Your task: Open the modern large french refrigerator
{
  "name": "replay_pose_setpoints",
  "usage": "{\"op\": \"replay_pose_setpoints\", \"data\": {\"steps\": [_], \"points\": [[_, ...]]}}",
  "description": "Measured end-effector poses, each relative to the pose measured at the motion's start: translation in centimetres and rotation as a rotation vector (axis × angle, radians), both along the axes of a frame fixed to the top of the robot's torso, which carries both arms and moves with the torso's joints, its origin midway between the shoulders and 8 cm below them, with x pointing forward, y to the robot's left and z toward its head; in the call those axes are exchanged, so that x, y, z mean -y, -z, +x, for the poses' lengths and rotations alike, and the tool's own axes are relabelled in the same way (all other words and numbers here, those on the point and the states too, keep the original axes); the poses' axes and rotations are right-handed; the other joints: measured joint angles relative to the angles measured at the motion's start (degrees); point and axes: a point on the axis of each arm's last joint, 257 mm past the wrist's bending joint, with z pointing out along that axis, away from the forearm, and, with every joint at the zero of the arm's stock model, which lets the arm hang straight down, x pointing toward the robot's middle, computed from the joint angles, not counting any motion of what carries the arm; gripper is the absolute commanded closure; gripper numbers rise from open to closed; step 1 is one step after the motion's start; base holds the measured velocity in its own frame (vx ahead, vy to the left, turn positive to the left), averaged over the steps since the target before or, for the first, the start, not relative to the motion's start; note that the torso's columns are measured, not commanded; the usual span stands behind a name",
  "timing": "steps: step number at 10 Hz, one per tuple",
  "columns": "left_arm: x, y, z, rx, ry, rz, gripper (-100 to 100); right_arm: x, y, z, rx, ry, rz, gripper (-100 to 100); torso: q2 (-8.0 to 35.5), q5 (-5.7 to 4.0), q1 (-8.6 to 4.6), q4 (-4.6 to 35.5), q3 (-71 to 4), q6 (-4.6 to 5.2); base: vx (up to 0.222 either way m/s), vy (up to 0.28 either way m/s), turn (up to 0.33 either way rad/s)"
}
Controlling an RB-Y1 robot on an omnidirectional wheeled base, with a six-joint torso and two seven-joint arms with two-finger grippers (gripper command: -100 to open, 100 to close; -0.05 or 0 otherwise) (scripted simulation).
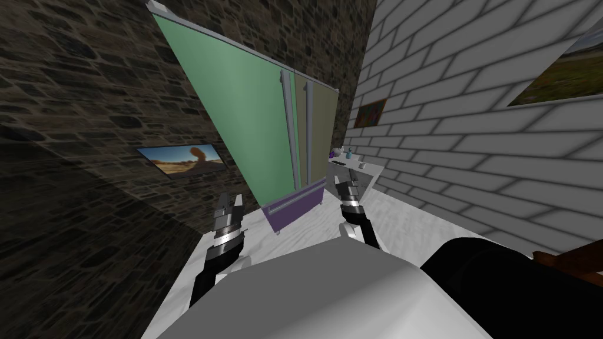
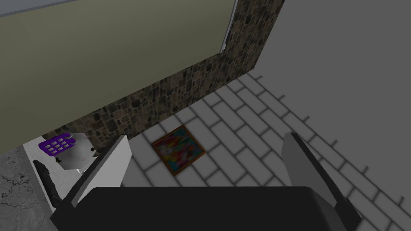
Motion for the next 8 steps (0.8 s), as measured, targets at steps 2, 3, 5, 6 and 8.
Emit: {"op": "replay_pose_setpoints", "data": {"steps": [2,3,5,6,8], "points": [[0.00,0.00,0.00,0.000,0.000,0.000,0,0.00,0.00,0.00,0.000,0.000,0.000,0,5.97,0.00,0.00,6.00,-12.00,0.00,0.000,0.000,0.000],[0.00,-0.01,0.00,0.000,0.000,0.000,0,0.00,-0.01,0.00,0.000,0.000,0.000,0,10.03,0.00,0.00,10.06,-20.14,0.00,0.000,0.000,0.000],[0.00,-0.01,0.00,0.000,0.000,0.000,0,0.00,-0.01,-0.01,0.000,0.000,0.000,0,18.45,0.00,0.00,18.46,-36.92,0.00,0.000,0.000,0.000],[0.00,-0.01,-0.01,0.000,0.000,0.000,0,0.00,-0.01,-0.01,0.000,0.000,0.000,0,22.69,0.00,0.00,22.68,-45.36,0.00,0.000,0.000,0.000],[0.00,-0.02,-0.01,0.000,0.000,0.000,0,0.00,-0.02,-0.01,0.000,0.000,0.000,0,31.16,0.00,0.00,31.14,-62.27,0.00,0.000,0.000,0.000]]}}
